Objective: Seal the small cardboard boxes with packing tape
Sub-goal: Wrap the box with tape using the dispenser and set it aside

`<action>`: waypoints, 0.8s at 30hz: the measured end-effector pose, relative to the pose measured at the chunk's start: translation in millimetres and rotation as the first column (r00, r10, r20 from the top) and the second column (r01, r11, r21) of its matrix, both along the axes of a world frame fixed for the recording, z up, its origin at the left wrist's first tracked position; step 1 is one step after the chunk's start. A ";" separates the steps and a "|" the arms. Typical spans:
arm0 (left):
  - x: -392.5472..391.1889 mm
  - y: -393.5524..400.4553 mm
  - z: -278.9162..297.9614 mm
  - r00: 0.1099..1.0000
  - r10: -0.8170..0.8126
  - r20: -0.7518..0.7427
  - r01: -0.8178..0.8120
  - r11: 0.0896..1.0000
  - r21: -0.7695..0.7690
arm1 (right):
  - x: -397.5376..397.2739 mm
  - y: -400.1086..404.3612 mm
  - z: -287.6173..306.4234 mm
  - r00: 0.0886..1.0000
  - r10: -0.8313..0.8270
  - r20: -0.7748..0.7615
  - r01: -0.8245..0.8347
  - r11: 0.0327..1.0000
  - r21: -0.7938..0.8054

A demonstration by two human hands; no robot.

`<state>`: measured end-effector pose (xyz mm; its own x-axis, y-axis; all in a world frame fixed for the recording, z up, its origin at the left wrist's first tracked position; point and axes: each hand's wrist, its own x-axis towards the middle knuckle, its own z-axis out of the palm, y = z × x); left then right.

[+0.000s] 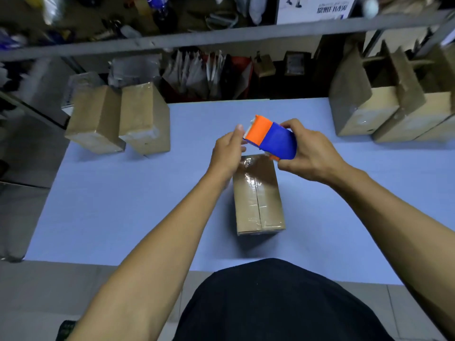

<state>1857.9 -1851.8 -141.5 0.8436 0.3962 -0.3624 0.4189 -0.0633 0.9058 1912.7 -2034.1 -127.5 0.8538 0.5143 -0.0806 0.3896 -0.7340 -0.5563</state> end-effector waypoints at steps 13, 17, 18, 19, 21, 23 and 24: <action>22.3 23.5 10.9 0.992 -0.110 -0.053 0.111 0.994 0.018 | 11.9 -6.0 8.6 0.989 0.127 0.077 -0.124 0.991 -0.053; 22.1 22.4 9.5 0.997 -0.077 0.010 0.069 0.932 0.355 | 18.7 0.6 9.4 0.965 0.179 0.192 -0.143 0.971 -0.190; 21.7 23.5 8.4 0.997 -0.076 0.013 0.066 0.930 0.362 | 20.7 2.0 11.1 0.957 0.190 0.218 -0.143 0.966 -0.217; 21.4 25.0 7.1 0.997 -0.073 0.016 0.063 0.938 0.340 | 22.9 2.7 11.8 0.953 0.198 0.231 -0.146 0.964 -0.223; 20.5 27.8 7.1 0.998 -0.061 0.027 0.052 0.962 0.268 | 24.2 4.4 11.7 0.950 0.215 0.226 -0.170 0.964 -0.204; 21.0 30.6 8.6 0.999 -0.035 0.030 0.028 0.978 0.208 | 24.1 6.7 8.8 0.949 0.240 0.205 -0.204 0.962 -0.182; 21.1 31.3 8.6 0.999 -0.019 0.030 0.013 0.983 0.182 | 24.0 8.1 7.0 0.949 0.249 0.194 -0.219 0.962 -0.166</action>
